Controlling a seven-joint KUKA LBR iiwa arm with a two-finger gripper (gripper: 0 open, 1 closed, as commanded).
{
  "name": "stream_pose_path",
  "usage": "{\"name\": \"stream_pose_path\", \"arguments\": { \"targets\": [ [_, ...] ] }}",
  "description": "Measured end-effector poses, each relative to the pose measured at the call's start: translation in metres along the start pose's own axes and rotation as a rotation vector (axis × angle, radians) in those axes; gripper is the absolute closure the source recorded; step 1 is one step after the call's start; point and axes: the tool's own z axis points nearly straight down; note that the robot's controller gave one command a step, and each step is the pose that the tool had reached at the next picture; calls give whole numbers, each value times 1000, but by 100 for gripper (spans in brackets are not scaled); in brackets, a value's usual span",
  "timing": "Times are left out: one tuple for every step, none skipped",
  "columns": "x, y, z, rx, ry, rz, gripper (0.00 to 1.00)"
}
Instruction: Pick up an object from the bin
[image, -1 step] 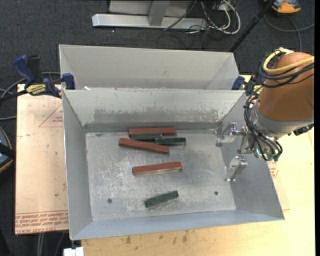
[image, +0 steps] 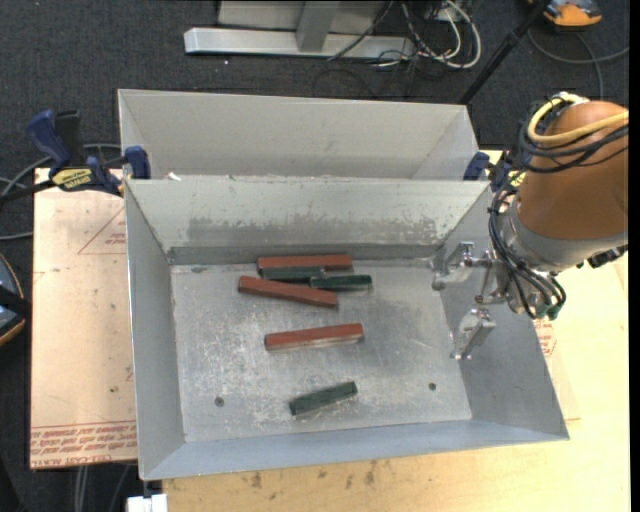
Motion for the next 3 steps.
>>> {"name": "stream_pose_path", "arguments": {
  "targets": [
    [-17, 25, 44, 0, -4, 107, 0],
    [-69, 85, 77, -2, -6, 106, 0],
    [-51, 104, 110, -1, 0, 210, 0]
  ]
}}
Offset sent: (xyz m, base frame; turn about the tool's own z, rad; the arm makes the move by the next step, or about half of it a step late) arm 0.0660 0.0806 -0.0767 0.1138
